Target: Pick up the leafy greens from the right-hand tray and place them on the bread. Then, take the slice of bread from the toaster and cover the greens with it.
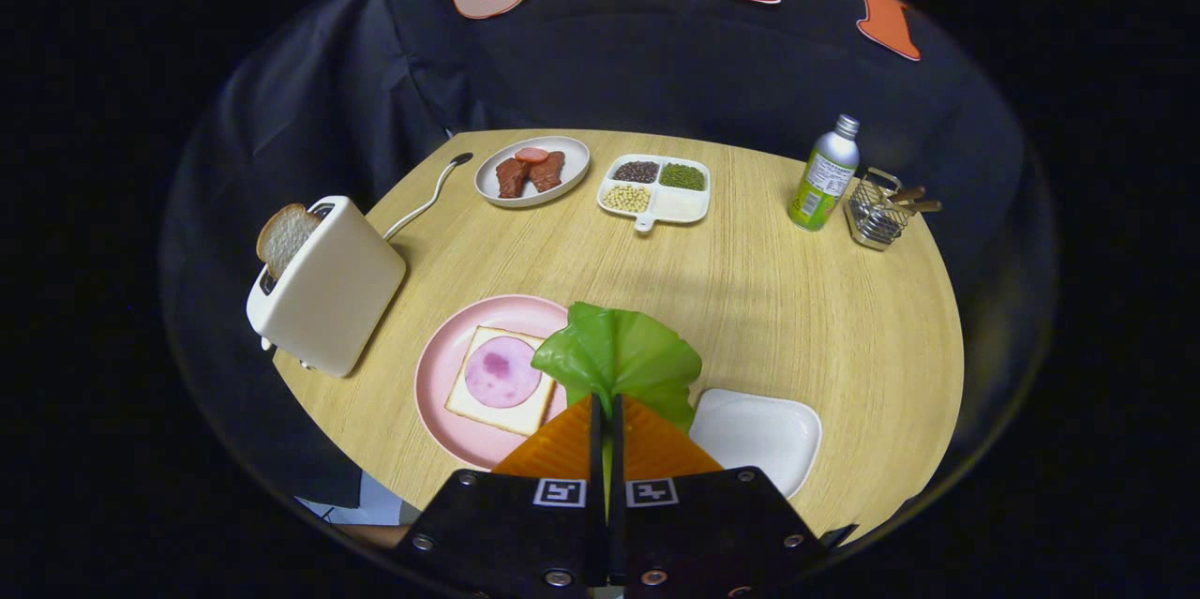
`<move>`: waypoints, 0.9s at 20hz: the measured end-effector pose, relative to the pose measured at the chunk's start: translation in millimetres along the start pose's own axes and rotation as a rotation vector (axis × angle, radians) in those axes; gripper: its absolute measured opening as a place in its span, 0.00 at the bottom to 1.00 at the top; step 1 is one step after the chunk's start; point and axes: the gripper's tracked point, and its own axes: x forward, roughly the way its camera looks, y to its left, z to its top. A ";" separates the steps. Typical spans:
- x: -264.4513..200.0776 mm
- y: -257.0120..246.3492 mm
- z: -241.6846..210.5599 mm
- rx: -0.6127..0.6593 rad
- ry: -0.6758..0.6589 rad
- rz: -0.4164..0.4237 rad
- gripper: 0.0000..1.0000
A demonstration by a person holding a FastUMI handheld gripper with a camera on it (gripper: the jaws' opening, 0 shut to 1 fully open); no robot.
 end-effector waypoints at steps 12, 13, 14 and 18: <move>34.6 72.9 3.3 -0.088 0.045 0.065 0.02; 38.8 75.4 2.8 -0.098 0.050 0.061 0.02; 43.1 78.4 1.2 -0.105 0.057 0.060 0.02; 62.2 82.9 -7.2 -0.140 0.089 0.043 0.02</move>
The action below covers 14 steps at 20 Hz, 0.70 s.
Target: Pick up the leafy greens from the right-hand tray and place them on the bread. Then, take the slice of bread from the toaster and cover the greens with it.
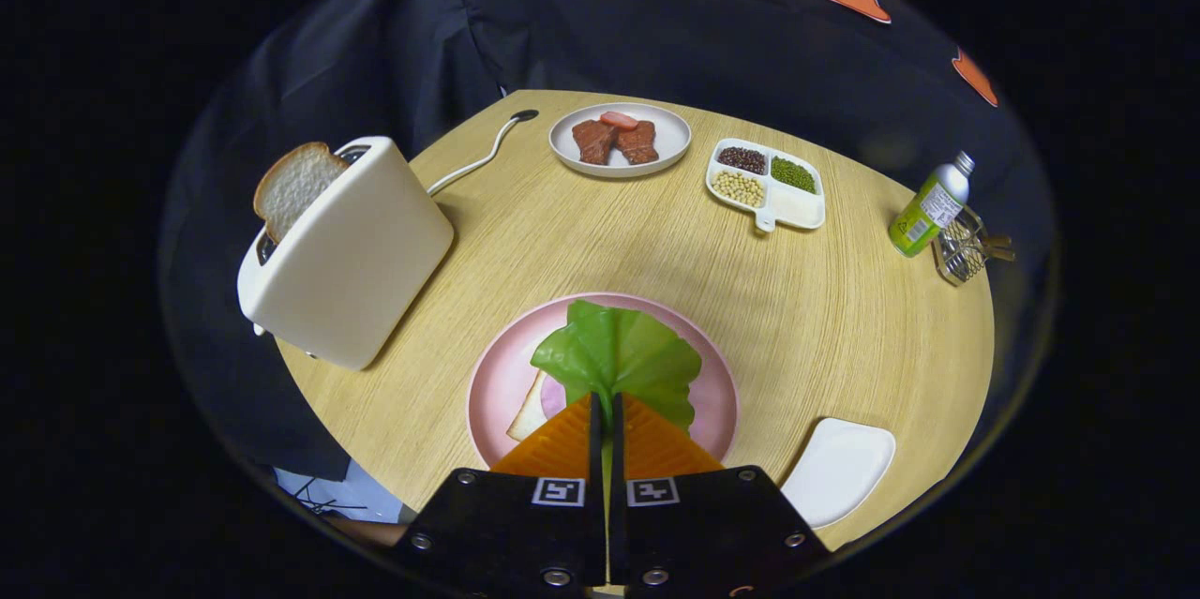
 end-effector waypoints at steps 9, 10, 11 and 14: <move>31.5 16.7 -8.7 0.056 0.047 0.049 0.03; 31.8 15.5 -8.3 0.053 0.042 0.049 0.03; 32.6 13.6 -6.3 0.050 0.034 0.043 0.03; 29.5 19.8 -3.7 0.079 0.027 0.067 0.08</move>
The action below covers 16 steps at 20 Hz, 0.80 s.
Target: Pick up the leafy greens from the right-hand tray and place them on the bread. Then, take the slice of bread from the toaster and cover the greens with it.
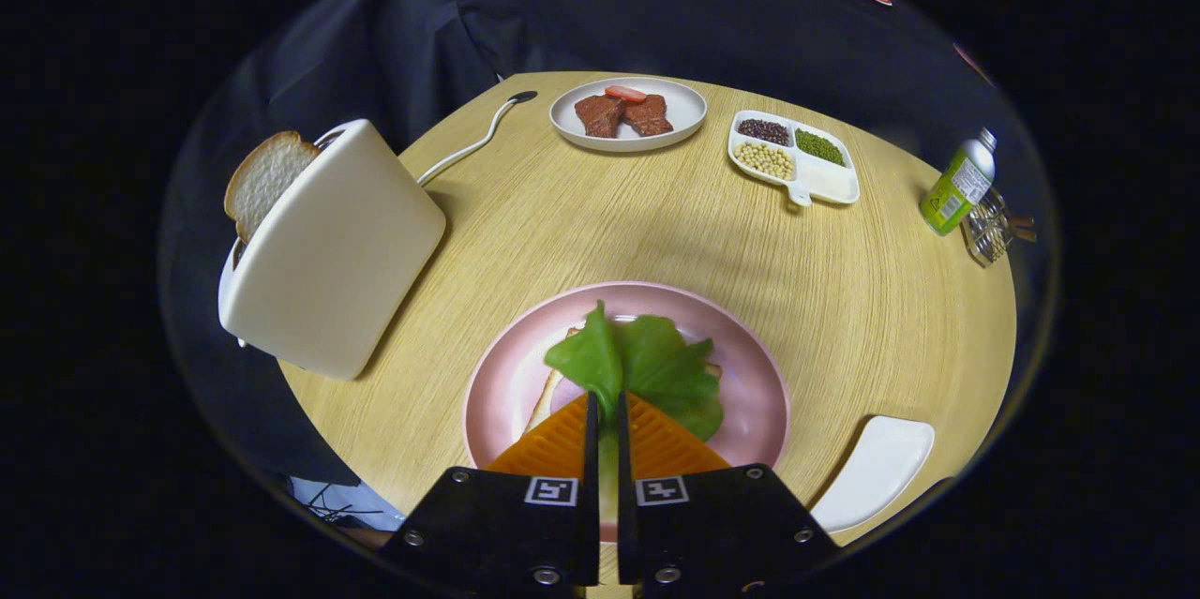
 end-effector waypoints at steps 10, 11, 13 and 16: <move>-72.3 27.0 54.3 -0.023 -0.158 0.022 0.36; -82.2 36.1 60.0 -0.028 -0.170 0.037 0.40; -100.0 53.2 72.4 -0.047 -0.190 0.050 0.52; -118.7 72.9 96.3 -0.083 -0.235 0.044 0.70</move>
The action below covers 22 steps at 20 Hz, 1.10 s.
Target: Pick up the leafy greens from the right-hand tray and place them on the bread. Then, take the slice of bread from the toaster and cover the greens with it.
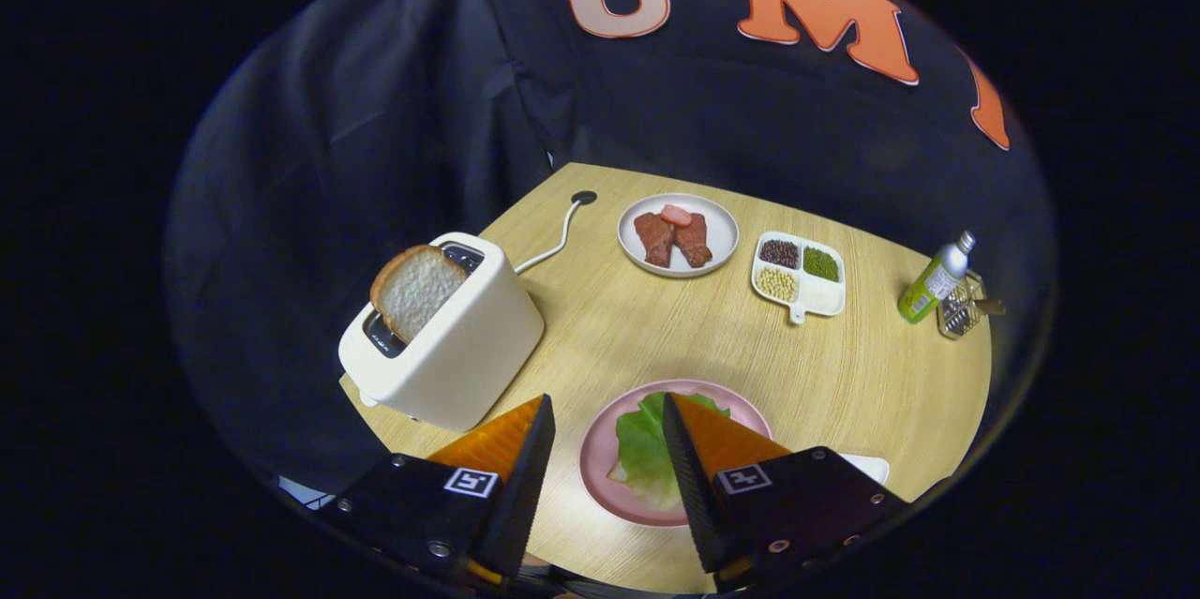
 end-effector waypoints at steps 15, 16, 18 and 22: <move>27.7 128.9 73.6 0.041 0.071 0.107 0.93; 34.4 137.0 74.5 0.042 0.085 0.112 0.93; 40.7 147.9 79.0 0.037 0.102 0.113 0.94; 63.1 168.3 75.4 0.014 0.148 0.094 0.94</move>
